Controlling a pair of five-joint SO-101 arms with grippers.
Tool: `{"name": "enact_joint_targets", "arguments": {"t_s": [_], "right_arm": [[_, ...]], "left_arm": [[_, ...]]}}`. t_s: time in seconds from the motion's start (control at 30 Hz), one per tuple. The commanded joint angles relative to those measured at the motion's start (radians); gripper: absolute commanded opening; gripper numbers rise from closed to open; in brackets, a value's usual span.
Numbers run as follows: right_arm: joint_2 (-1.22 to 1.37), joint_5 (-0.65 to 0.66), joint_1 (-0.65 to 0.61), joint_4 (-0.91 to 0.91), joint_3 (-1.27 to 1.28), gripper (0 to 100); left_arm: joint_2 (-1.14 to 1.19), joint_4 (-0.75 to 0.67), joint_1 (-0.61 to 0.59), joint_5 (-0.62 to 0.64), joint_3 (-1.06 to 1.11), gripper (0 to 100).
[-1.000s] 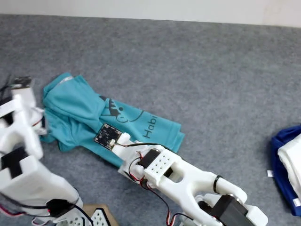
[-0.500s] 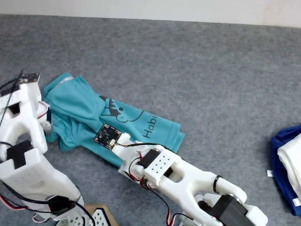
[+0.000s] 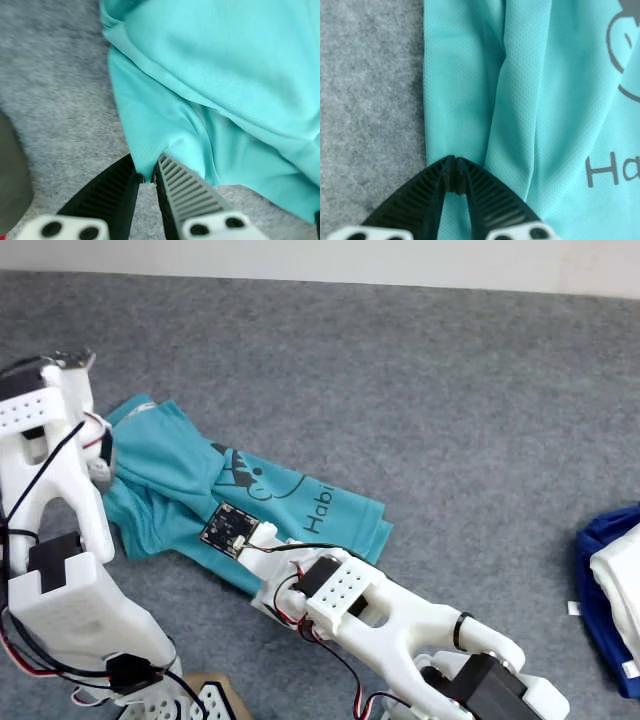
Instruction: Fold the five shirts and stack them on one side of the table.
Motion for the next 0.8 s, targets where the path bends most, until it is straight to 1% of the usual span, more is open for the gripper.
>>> {"name": "enact_joint_targets", "arguments": {"t_s": [0.0,0.1,0.2,0.3,0.47,0.67,0.77], "right_arm": [[0.001,0.005,-0.004,-0.013,-0.047,1.6],[0.001,0.005,-0.004,-0.013,-0.047,1.6],[0.001,0.005,-0.004,-0.013,-0.047,1.6],[0.001,0.005,-0.004,-0.013,-0.047,1.6],[0.001,0.005,-0.004,-0.012,-0.047,1.6],[0.001,0.005,-0.005,0.027,-0.054,1.6],[0.001,0.005,-0.005,0.03,-0.054,1.6]], "left_arm": [[-0.01,0.025,0.027,0.075,-0.128,1],[-0.002,0.026,0.064,0.103,-0.183,1],[-0.002,0.021,0.125,0.109,-0.185,1],[-0.001,0.017,0.166,0.161,-0.186,1],[0.008,-0.078,0.206,0.18,-0.183,1],[0.12,-0.206,0.265,0.181,-0.196,1],[0.173,-0.264,0.272,0.181,-0.196,1]]}}
